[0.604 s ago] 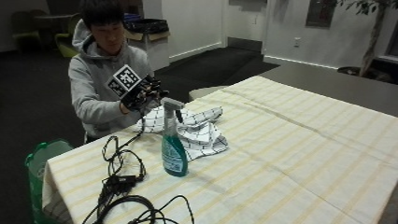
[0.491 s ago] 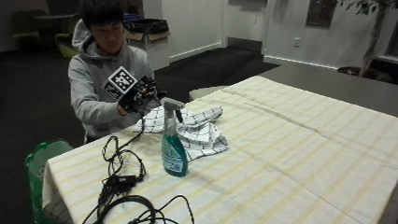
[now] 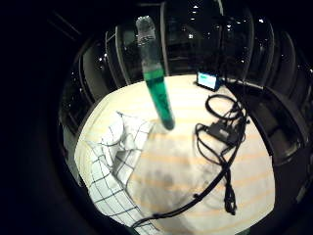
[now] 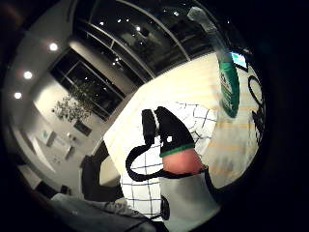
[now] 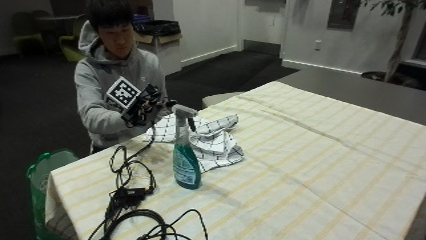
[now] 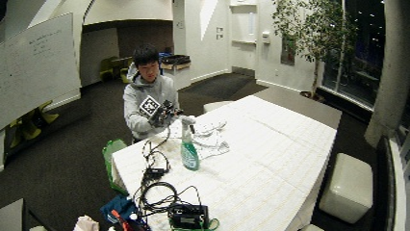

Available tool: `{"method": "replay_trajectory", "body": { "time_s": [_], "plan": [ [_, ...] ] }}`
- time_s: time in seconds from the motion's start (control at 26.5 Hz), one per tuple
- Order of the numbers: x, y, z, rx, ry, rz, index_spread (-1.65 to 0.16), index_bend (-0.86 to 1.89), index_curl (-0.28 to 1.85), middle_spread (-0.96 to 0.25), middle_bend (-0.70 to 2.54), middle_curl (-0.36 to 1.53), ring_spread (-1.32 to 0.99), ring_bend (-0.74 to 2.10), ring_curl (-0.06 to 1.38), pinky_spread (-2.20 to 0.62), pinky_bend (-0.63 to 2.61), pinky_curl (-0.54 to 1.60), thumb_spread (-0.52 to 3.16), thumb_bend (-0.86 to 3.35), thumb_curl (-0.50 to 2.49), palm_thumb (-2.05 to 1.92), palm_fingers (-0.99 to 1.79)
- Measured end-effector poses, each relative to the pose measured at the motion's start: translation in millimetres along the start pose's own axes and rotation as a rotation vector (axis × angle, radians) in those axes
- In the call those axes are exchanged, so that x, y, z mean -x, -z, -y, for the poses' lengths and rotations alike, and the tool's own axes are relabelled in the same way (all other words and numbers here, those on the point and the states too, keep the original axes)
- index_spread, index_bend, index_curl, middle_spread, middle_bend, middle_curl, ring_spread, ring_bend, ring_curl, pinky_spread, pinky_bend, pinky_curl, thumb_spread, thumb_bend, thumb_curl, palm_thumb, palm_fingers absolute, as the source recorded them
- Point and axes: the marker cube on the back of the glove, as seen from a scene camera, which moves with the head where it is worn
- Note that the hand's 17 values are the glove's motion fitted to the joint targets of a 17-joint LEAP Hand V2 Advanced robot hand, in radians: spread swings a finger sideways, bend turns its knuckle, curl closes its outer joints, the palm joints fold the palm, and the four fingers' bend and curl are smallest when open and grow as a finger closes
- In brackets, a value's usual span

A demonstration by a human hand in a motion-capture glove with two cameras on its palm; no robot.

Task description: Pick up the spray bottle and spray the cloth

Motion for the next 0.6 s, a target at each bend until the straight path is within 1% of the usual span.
{"method": "replay_trajectory", "body": {
  "time_s": [0.15,0.3,0.45,0.49,0.6],
  "plan": [
    [-8.9,-4.4,9.0,-0.011,-0.04,0.036,-0.36,0.12,0.14,-0.04,0.23,0.19,0.03,0.28,0.15,0.24,0.45,0.24,1.0,0.14,0.19,0.48,0.07],
    [-24.6,-13.6,30.5,-0.007,-0.093,0.066,-0.36,0.13,0.15,-0.04,0.24,0.21,0.03,0.29,0.16,0.25,0.45,0.25,1.03,0.12,0.21,0.5,0.06],
    [-29.0,-22.8,45.6,-0.022,-0.299,0.117,-0.37,0.13,0.16,-0.04,0.24,0.23,0.03,0.3,0.17,0.25,0.46,0.26,1.05,0.09,0.22,0.52,0.05],
    [-30.7,-25.8,48.9,-0.031,-0.325,0.132,-0.37,0.13,0.16,-0.04,0.24,0.23,0.03,0.31,0.18,0.25,0.46,0.27,1.06,0.09,0.23,0.52,0.05],
    [-38.6,-35.2,57.5,-0.052,-0.279,0.172,-0.37,0.12,0.16,-0.03,0.25,0.25,0.03,0.31,0.19,0.25,0.47,0.28,1.06,0.07,0.24,0.54,0.05]
  ]
}}
